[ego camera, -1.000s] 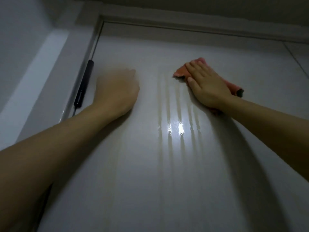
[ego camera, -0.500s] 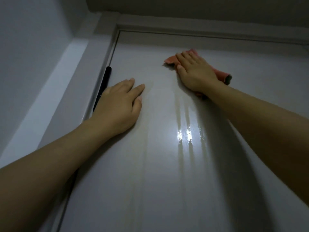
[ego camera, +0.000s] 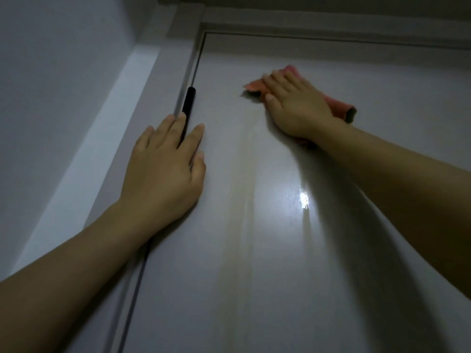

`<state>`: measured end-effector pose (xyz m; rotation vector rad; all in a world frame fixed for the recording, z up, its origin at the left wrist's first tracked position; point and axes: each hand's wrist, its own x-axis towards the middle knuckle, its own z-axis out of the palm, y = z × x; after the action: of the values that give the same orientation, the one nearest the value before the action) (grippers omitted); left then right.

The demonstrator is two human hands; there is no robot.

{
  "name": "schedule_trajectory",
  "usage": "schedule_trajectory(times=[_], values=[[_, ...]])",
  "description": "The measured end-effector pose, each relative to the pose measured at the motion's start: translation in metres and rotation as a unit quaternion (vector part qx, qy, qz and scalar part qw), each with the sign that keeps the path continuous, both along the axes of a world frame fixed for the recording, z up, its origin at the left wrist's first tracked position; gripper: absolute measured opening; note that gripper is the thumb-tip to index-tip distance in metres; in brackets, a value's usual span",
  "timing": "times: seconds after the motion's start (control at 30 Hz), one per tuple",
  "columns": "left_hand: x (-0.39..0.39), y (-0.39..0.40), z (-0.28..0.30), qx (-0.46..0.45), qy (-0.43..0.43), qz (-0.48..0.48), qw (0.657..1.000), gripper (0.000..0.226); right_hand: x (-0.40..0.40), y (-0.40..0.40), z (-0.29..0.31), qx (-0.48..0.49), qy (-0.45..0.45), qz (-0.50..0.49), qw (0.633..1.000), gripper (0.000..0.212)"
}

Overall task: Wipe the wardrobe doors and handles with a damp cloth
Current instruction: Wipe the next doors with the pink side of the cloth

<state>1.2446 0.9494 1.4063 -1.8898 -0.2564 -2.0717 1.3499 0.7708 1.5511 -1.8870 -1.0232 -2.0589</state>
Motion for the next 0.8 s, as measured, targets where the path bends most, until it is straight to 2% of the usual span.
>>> schedule_trajectory(times=[0.1,0.17,0.23,0.37,0.47,0.53,0.6,0.67,0.73,0.8], values=[[-0.002,0.002,-0.001,-0.003,0.002,-0.019,1.0,0.064,-0.009,0.027,-0.073,-0.119,-0.104,0.046,0.986,0.053],[-0.004,0.005,-0.006,-0.008,0.003,-0.016,1.0,0.066,-0.008,0.022,-0.091,-0.185,-0.138,0.045,0.972,0.052],[-0.006,0.008,-0.012,-0.016,0.007,-0.016,1.0,0.068,-0.006,0.017,-0.063,-0.164,-0.108,0.021,0.98,0.05],[-0.007,0.011,-0.014,-0.029,0.014,-0.012,0.999,0.068,-0.018,0.042,0.003,-0.06,-0.031,0.0,0.998,0.051],[-0.007,0.012,-0.014,-0.031,0.016,-0.003,0.999,0.068,-0.023,0.052,-0.029,-0.08,-0.043,0.009,0.996,0.054],[-0.008,0.013,-0.016,-0.031,0.015,-0.004,0.999,0.068,-0.018,0.047,-0.08,-0.146,-0.112,0.027,0.983,0.058],[-0.01,0.015,-0.019,-0.034,0.021,-0.007,0.999,0.067,-0.014,0.033,-0.106,-0.201,-0.137,0.023,0.97,0.056],[-0.01,0.015,-0.02,-0.035,0.03,-0.014,0.999,0.067,-0.014,0.027,-0.082,-0.185,-0.109,0.012,0.977,0.058],[-0.011,0.014,-0.02,-0.033,0.028,-0.02,0.999,0.066,-0.019,0.037,-0.042,-0.118,-0.061,0.008,0.991,0.057],[-0.012,0.015,-0.019,-0.033,0.023,-0.03,0.999,0.066,-0.027,0.055,-0.029,-0.066,-0.029,0.001,0.997,0.053]])
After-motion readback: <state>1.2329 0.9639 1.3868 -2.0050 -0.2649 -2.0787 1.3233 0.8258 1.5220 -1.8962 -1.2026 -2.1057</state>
